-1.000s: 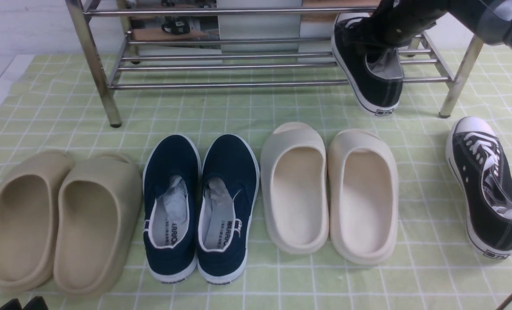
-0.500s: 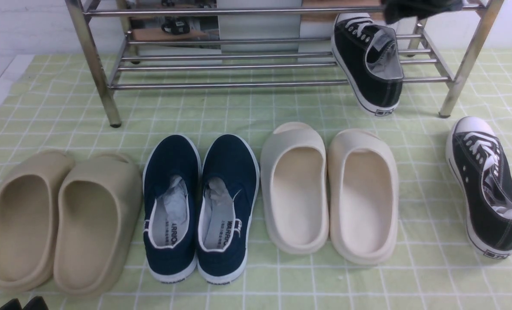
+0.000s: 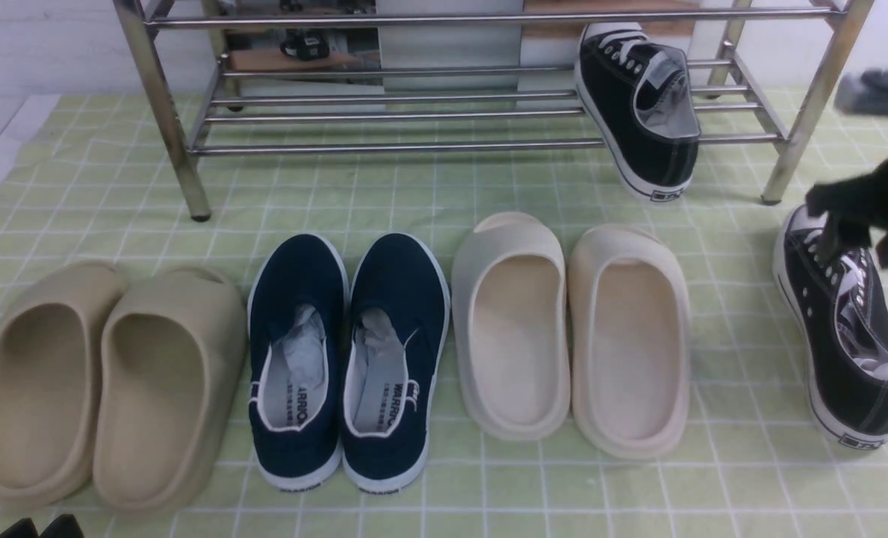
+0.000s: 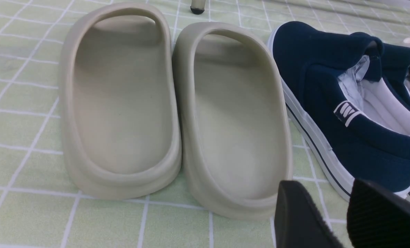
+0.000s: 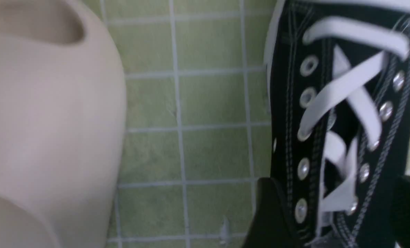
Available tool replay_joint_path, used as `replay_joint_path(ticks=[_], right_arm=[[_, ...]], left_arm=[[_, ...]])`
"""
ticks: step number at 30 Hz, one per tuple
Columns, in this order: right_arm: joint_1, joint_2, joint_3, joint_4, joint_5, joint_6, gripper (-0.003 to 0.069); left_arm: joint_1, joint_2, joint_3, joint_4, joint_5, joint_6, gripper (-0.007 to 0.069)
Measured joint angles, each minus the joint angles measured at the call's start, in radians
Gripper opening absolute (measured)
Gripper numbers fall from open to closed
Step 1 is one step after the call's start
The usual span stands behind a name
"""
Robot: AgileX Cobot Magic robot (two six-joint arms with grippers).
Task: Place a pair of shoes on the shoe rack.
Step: Use the right arm to grab the shoe closest to it, then use the right arm to put a shoe into the shoe rack
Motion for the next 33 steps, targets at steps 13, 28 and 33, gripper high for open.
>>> replay_joint_path(ticks=[13,28,33], right_arm=[[0.010,0.125,0.008,-0.059,-0.010,0.028,0.0323],[0.055,0.071,-0.281,-0.041,0.244,-0.141,0.0104],[0.054,0.127,-0.410,-0.037,0.206,-0.135,0.0104]], left_arm=[[0.000,0.000,0.000,0.000,0.000,0.000,0.0239],[0.000,0.000,0.000,0.000,0.000,0.000,0.0239],[0.000,0.000,0.000,0.000,0.000,0.000,0.0239]])
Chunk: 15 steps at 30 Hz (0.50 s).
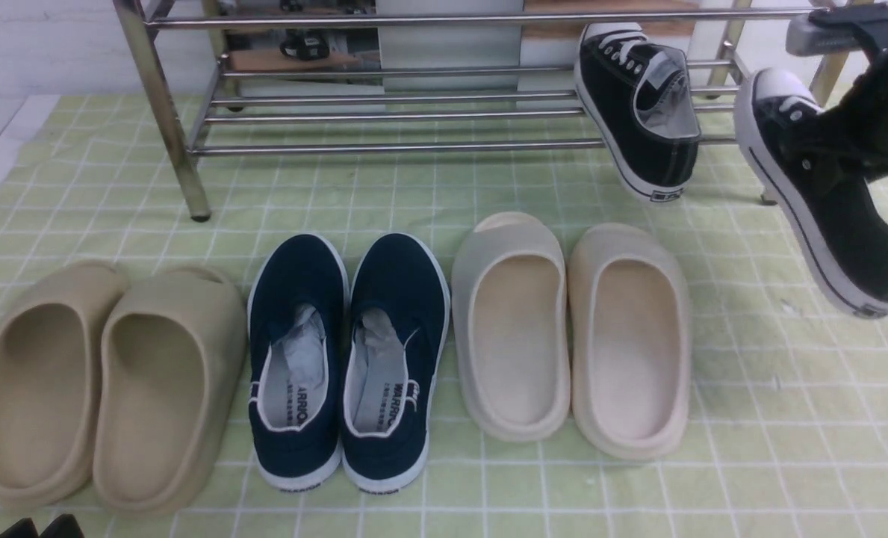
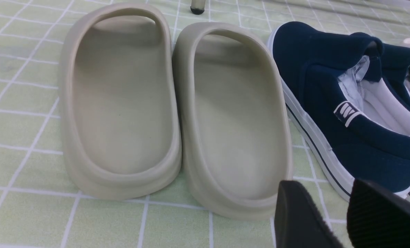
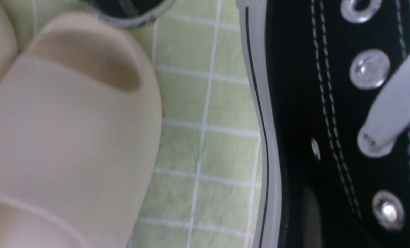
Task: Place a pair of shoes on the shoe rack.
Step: Use the right arm to put a shoe into the shoe rack
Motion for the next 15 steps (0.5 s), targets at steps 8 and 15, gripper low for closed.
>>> replay_joint_path(ticks=[8,15], right_arm=[[0.000,0.239,-0.285,0.050,-0.036,0.007,0.0104],[0.000,0.397,-0.569,0.070,-0.021,0.010,0.0104]], left_arm=[[0.000,0.000,0.000,0.000,0.000,0.000,0.0239],[0.000,0.000,0.000,0.000,0.000,0.000,0.0239]])
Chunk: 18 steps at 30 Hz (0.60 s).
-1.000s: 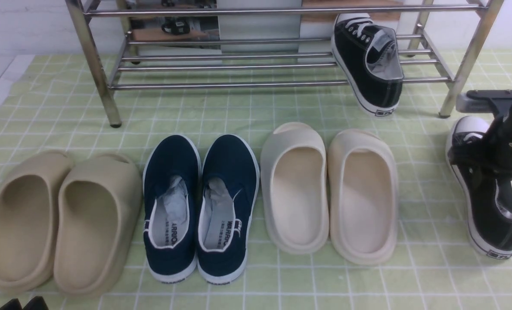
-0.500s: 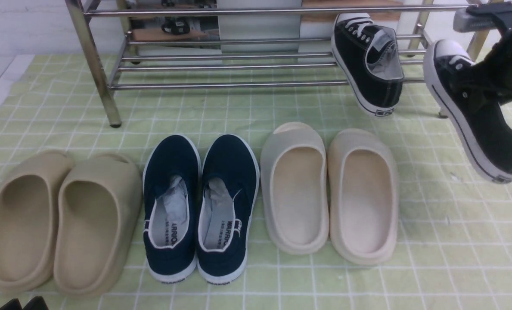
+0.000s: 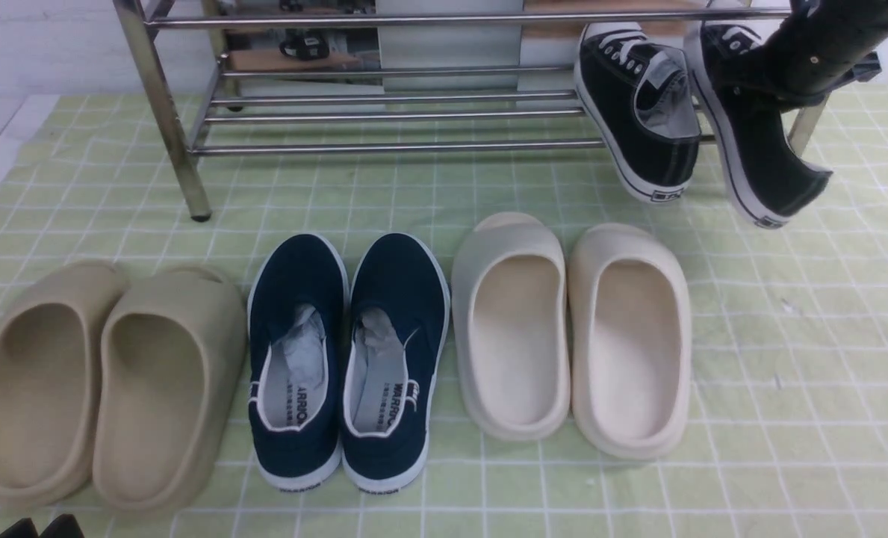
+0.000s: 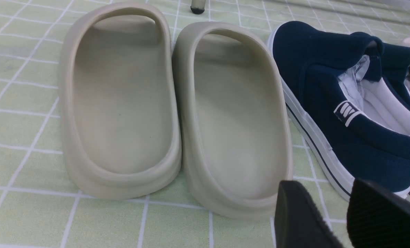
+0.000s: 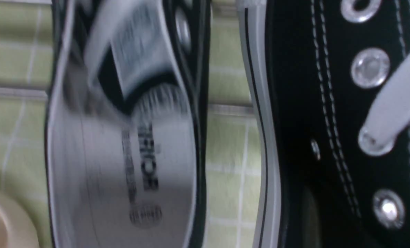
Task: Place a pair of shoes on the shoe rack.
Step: Use the right arm to put a shoe into the shoe rack
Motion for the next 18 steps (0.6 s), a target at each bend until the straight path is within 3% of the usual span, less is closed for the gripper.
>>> replay_joint_path(ticks=[14,16,18], right_arm=[[0.003,0.089,-0.079,0.038,-0.028,-0.011,0.0104],[0.002,0.089,-0.079,0.044,-0.028,-0.032,0.0142],[0.002,0.089,-0.079,0.049,-0.037,-0.041,0.0237]], left_arm=[[0.000,0.000,0.000,0.000,0.000,0.000,0.0239],[0.000,0.000,0.000,0.000,0.000,0.000,0.0239],[0.000,0.000,0.000,0.000,0.000,0.000,0.0239]])
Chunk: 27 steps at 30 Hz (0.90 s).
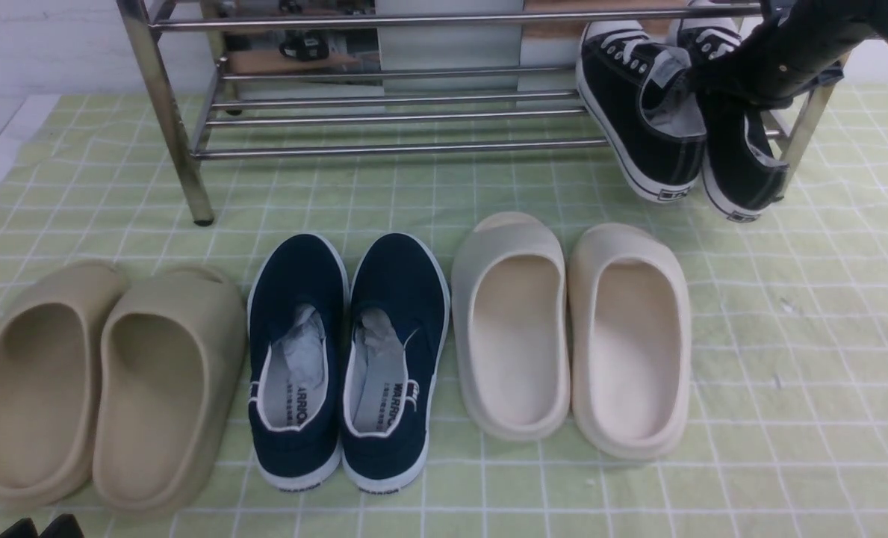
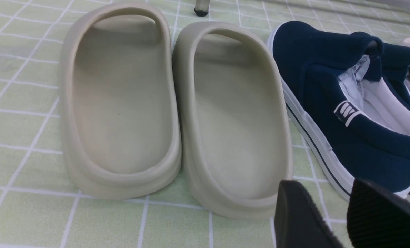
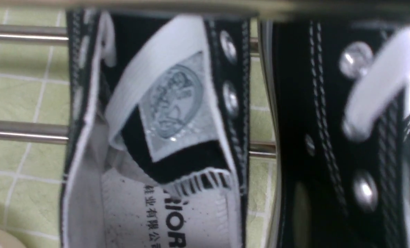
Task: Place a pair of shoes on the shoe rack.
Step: Use the right arm to put a shoe into the shoe rack
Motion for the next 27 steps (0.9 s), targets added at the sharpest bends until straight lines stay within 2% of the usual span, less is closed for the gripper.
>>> replay_joint_path(ticks=[1,2,4,5,7,9,12,21,27], right_arm=[[0.000,0.000,0.000,0.000,0.000,0.000,0.0237],[0.000,0.000,-0.001,0.007,-0.007,-0.005,0.0312],[0.000,-0.005,-0.002,0.017,-0.008,-0.007,0.0412],[0.000,-0.005,-0.002,0.019,-0.007,-0.007,0.0419],[0.000,-0.023,-0.001,0.019,0.003,-0.015,0.0493],[0.000,-0.049,0.002,0.019,0.014,-0.030,0.0516],[0.000,-0.100,0.022,0.019,0.018,-0.042,0.0517],[-0.001,-0.161,0.231,0.015,0.090,-0.093,0.0424],[-0.002,-0.195,0.257,-0.023,0.107,-0.093,0.0428]], left_arm=[[0.000,0.000,0.000,0.000,0.000,0.000,0.0239],[0.000,0.000,0.000,0.000,0.000,0.000,0.0239],[0.000,0.000,0.000,0.000,0.000,0.000,0.0239],[0.000,0.000,0.000,0.000,0.000,0.000,0.0239],[0.000,0.000,0.000,0.000,0.000,0.000,0.0239],[0.000,0.000,0.000,0.000,0.000,0.000,0.0239],[0.000,0.000,0.000,0.000,0.000,0.000,0.0239],[0.000,0.000,0.000,0.000,0.000,0.000,0.0239],[0.000,0.000,0.000,0.000,0.000,0.000,0.0239]])
